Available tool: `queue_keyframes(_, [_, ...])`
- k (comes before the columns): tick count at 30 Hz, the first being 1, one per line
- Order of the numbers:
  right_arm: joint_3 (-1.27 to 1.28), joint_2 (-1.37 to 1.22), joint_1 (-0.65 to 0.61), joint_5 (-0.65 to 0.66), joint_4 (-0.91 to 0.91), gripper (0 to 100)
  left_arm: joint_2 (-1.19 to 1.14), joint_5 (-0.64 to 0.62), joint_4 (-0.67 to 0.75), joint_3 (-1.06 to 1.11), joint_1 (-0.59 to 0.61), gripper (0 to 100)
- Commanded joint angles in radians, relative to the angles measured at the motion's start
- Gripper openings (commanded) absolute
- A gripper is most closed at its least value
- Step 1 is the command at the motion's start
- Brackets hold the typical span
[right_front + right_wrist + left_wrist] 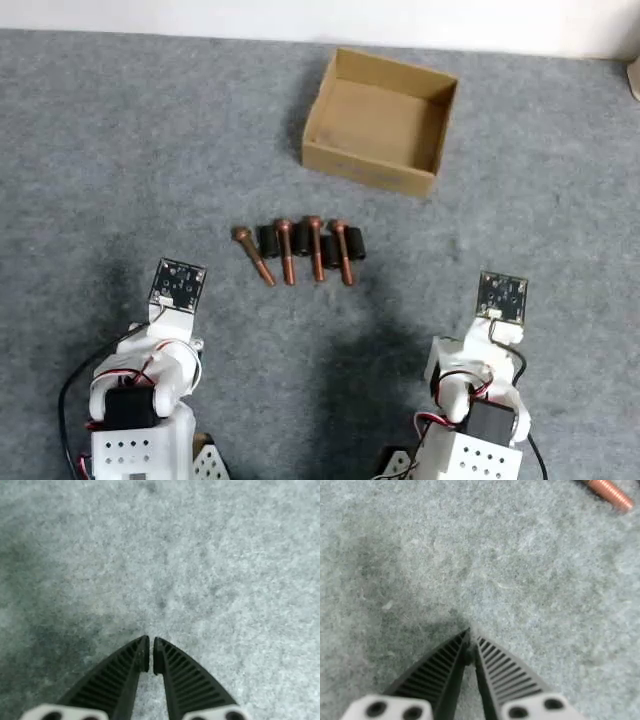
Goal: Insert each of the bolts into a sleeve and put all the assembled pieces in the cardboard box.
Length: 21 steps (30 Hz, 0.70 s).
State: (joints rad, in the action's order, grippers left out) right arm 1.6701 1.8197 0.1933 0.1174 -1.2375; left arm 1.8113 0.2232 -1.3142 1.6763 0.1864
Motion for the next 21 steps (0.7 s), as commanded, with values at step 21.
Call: queue_keyframes(21, [0.139,0.007,-0.061,-0.009,-0.004,1.7,0.010,0.000,-0.006,0.019,-0.348,1])
